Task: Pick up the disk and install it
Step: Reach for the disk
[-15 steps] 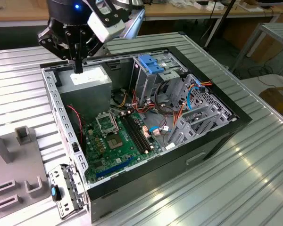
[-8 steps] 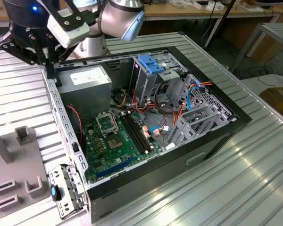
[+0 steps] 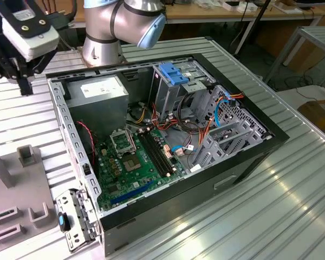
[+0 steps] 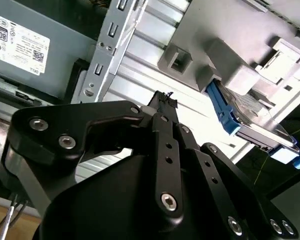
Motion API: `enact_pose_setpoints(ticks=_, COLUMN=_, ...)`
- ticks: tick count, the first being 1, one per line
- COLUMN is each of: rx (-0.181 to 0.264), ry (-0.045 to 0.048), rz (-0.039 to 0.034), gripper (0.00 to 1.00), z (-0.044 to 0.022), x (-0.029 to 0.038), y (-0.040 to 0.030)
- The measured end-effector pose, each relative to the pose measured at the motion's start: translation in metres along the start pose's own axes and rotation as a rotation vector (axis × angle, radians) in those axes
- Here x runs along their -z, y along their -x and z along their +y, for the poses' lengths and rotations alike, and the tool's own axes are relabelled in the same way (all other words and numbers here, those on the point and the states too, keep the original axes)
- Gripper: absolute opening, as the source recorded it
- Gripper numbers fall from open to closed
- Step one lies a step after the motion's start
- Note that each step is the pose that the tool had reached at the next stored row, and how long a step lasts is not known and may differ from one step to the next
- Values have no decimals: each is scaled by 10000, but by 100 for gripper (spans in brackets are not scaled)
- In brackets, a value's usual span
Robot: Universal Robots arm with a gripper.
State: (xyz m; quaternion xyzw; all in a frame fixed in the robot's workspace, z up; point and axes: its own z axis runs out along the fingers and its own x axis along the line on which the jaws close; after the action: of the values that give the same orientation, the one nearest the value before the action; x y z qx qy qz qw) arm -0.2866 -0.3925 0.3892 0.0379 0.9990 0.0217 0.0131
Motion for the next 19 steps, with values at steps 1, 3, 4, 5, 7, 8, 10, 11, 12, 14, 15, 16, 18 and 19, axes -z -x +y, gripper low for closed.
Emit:
enact_pose_setpoints(ticks=1, rx=2, ry=0, rz=0, gripper=11, z=-7, x=1, y=-129)
enact_pose_setpoints(ticks=3, rx=1, ry=-1, rz=1, gripper=11, z=-16, x=3, y=-310)
enact_pose_setpoints(ticks=4, rx=2, ry=0, rz=0, gripper=11, z=-19, x=3, y=-376)
enact_pose_setpoints(ticks=5, rx=0, ry=-1, rz=0, gripper=11, z=-20, x=3, y=-420)
enact_pose_setpoints(ticks=7, rx=1, ry=0, rz=1, gripper=11, z=-25, x=3, y=-557)
enact_pose_setpoints(ticks=8, rx=2, ry=-1, rz=1, gripper=11, z=-27, x=3, y=-602)
enact_pose_setpoints(ticks=10, rx=0, ry=0, rz=1, gripper=11, z=-25, x=2, y=-710)
enact_pose_setpoints(ticks=11, rx=0, ry=0, rz=1, gripper=11, z=-23, x=1, y=-780)
enact_pose_setpoints(ticks=12, rx=2, ry=0, rz=0, gripper=11, z=-22, x=0, y=-861)
enact_pose_setpoints(ticks=14, rx=0, ry=0, rz=0, gripper=11, z=-22, x=-2, y=-1031)
enact_pose_setpoints(ticks=15, rx=1, ry=0, rz=1, gripper=11, z=-22, x=-2, y=-1075)
enact_pose_setpoints(ticks=16, rx=2, ry=-1, rz=1, gripper=11, z=-22, x=-2, y=-1127)
enact_pose_setpoints(ticks=18, rx=0, ry=-1, rz=1, gripper=11, z=-22, x=-4, y=-1265)
enact_pose_setpoints(ticks=19, rx=1, ry=0, rz=0, gripper=11, z=-25, x=-7, y=-1443)
